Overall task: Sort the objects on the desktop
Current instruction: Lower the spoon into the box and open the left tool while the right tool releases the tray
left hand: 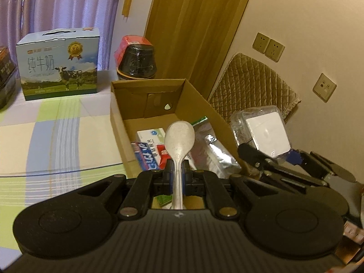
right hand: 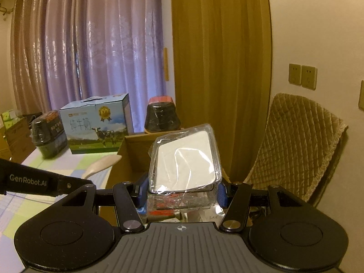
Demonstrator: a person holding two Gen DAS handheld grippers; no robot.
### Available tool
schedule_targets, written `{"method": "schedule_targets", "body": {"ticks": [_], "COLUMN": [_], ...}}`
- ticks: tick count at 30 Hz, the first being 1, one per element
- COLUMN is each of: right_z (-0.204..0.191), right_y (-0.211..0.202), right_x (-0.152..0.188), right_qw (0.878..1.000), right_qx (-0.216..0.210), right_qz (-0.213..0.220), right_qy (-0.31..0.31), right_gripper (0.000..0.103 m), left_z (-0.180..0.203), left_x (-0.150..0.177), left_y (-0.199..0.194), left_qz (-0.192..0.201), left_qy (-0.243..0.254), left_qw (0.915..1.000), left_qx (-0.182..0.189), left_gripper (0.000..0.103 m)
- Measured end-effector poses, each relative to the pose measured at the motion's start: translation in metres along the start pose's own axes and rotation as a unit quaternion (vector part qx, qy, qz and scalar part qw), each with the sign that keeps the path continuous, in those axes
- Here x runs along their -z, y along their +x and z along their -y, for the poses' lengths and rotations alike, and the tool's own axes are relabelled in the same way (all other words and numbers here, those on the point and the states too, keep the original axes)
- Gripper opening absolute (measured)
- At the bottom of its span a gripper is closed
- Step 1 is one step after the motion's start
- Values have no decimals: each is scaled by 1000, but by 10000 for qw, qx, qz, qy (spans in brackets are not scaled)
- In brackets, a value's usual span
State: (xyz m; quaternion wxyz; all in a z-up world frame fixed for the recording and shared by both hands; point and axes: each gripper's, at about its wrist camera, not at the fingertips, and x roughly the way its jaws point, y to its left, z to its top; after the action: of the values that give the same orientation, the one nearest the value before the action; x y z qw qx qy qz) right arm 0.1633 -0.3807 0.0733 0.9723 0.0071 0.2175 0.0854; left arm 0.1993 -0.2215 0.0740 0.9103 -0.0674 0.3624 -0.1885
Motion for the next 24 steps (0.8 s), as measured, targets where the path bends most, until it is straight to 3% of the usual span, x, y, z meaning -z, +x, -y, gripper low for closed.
{"method": "schedule_targets", "body": {"ticks": [24], "right_z": [29], "right_y": [36], "right_x": [-14], "right_qw": [9999], "right_qx": [-35], "right_qz": [24], "right_qy": [154], "right_gripper": [53], "left_z": [-2], "left_x": [-20], "left_y": [42], "left_qz": [24], "left_qy": [-383], "left_qw": [9993], "left_qx": [55], "left_gripper": [4]}}
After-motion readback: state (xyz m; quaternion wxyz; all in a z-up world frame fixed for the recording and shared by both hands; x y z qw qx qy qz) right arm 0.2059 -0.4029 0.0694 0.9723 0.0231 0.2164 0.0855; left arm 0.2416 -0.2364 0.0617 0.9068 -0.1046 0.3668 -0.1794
